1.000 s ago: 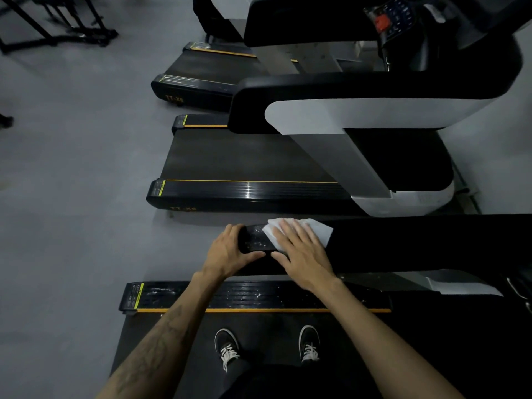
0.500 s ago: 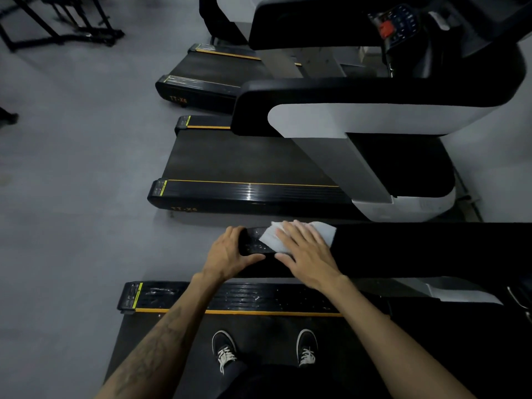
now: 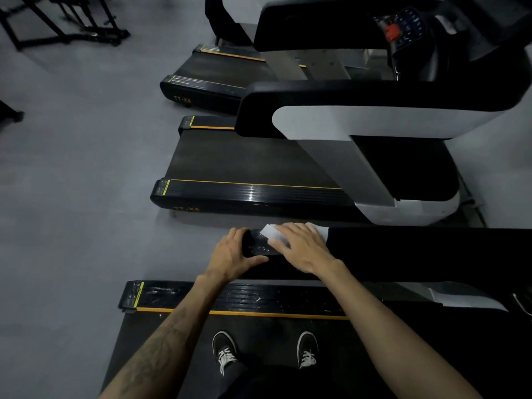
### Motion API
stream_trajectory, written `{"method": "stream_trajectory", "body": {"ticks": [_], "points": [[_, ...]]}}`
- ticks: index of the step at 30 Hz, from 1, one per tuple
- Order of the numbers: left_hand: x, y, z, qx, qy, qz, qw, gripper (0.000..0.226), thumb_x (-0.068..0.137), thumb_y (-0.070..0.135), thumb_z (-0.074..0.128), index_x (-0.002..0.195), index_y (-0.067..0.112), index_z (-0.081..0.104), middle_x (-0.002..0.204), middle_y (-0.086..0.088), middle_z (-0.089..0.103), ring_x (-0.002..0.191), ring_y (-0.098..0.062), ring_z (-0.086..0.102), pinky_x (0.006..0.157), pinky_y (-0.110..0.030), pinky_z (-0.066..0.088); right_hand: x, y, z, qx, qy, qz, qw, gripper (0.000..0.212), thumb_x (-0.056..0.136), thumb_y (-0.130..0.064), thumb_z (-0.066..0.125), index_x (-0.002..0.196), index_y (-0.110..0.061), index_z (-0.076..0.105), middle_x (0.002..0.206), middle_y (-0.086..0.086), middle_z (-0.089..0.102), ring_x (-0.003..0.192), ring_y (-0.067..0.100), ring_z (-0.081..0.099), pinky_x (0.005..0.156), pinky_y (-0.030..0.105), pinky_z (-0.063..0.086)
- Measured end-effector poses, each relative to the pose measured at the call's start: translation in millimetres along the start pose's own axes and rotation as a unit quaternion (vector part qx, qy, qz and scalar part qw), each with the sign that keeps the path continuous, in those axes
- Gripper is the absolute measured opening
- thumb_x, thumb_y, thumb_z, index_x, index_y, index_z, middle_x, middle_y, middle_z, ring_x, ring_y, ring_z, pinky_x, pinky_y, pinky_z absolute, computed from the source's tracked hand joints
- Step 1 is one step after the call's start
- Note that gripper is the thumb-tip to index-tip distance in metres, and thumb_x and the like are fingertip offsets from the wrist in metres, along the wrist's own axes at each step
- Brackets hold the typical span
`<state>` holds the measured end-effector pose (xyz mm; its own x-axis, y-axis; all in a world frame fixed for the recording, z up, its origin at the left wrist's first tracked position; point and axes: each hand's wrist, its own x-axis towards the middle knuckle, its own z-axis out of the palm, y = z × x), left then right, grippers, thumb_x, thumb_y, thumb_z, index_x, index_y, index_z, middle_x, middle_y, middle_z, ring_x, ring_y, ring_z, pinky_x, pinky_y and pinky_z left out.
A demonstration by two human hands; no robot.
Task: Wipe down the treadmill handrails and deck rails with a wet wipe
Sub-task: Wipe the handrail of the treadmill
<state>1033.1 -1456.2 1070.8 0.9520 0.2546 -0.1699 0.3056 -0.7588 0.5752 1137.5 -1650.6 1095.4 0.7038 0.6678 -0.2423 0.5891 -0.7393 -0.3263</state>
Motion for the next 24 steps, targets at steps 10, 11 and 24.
{"method": "stream_trajectory", "body": {"ticks": [10,11,24], "points": [[-1,0,-1,-0.006,0.004,0.006,1.0,0.085,0.077,0.061,0.081,0.141,0.018,0.048,0.131,-0.001,0.055,0.117,-0.021,0.057,0.101,-0.042,0.05,20,-28,6,-0.047,-0.022,0.028,0.998,0.064,0.103,-0.066,0.029,0.148,-0.025,0.048,0.147,0.001,0.055,0.134,0.026,0.048,0.112,0.044,0.029],[-2,-1,0,-0.008,0.007,0.009,1.0,0.086,0.077,0.061,0.08,0.143,0.017,0.047,0.132,-0.002,0.055,0.117,-0.021,0.057,0.102,-0.042,0.05,16,-26,7,-0.036,-0.014,0.004,0.999,0.063,0.103,-0.064,0.03,0.152,-0.027,0.043,0.149,-0.002,0.052,0.137,0.024,0.045,0.114,0.043,0.027],[-20,-23,1,-0.044,0.019,0.028,0.998,0.094,0.082,0.047,0.083,0.155,0.009,0.037,0.159,-0.011,0.04,0.145,-0.024,0.04,0.121,-0.042,0.034,8,-57,33,-0.064,0.012,0.037,0.997,0.072,0.104,-0.065,0.019,0.164,-0.026,0.018,0.171,0.001,0.017,0.158,0.024,0.008,0.127,0.052,-0.004]]}}
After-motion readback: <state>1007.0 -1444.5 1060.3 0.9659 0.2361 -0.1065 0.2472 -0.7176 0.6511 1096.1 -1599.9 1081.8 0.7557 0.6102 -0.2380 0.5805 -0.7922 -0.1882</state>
